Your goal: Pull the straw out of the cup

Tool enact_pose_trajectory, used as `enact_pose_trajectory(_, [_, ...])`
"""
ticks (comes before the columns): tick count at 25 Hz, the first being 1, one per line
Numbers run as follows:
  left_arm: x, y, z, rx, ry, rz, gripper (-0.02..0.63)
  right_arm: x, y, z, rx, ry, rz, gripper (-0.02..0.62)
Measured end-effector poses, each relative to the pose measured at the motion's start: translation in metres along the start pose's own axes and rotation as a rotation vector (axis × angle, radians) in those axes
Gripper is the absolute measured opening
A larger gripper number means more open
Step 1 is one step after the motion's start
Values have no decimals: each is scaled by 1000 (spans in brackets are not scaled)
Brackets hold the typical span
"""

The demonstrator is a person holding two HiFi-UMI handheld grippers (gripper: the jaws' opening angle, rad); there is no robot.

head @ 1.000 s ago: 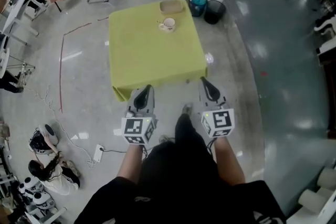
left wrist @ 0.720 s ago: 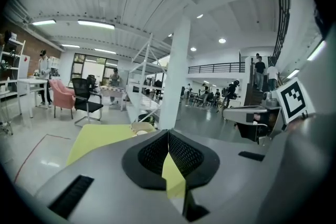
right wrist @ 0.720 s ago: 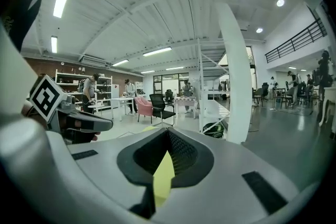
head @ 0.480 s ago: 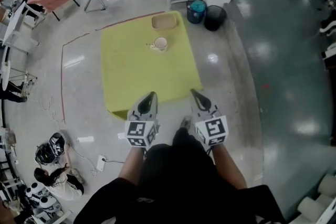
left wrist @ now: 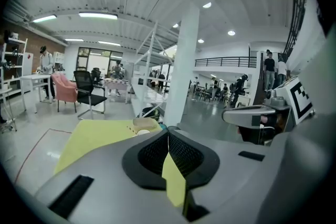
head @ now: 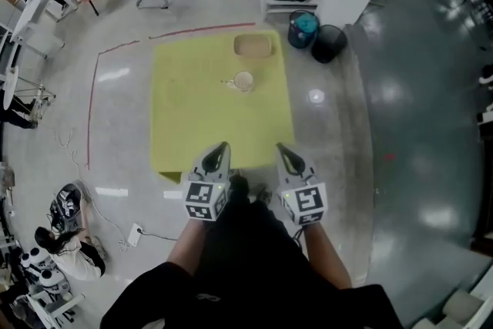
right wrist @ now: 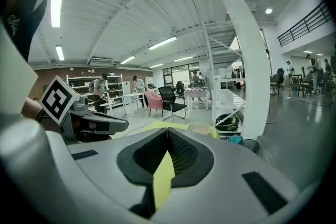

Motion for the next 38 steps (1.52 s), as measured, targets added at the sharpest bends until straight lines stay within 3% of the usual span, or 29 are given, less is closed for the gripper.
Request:
enact_pose_trajectory(5, [0,27,-29,0,28,39,44,-3,-8,-38,1,70,11,17])
enact_pose_trajectory(10, [20,55,-63,-16,36,15,44,12,-18,-83,20,111,49,17])
enact_pose_trajectory(23, [12,130,-66,-103,135,35,44,28,23,-185,63,225,199,17])
enact_pose_trajectory(31, [4,150,-70,-14,157,74,44,13,9,-222,113,286,234,17])
enact_pose_trajectory(38, [2,162,-62,137,163,120,44,1,5,-260,229,309,263,17])
Point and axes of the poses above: the fingertips, and each gripper's own axes: z backward along the fingers, y to its left, x out of its top, the point moved 9 cm from there along z, backward along the fingers, and after that the axes turned 6 degrees about -x, right-handed, at the moved point
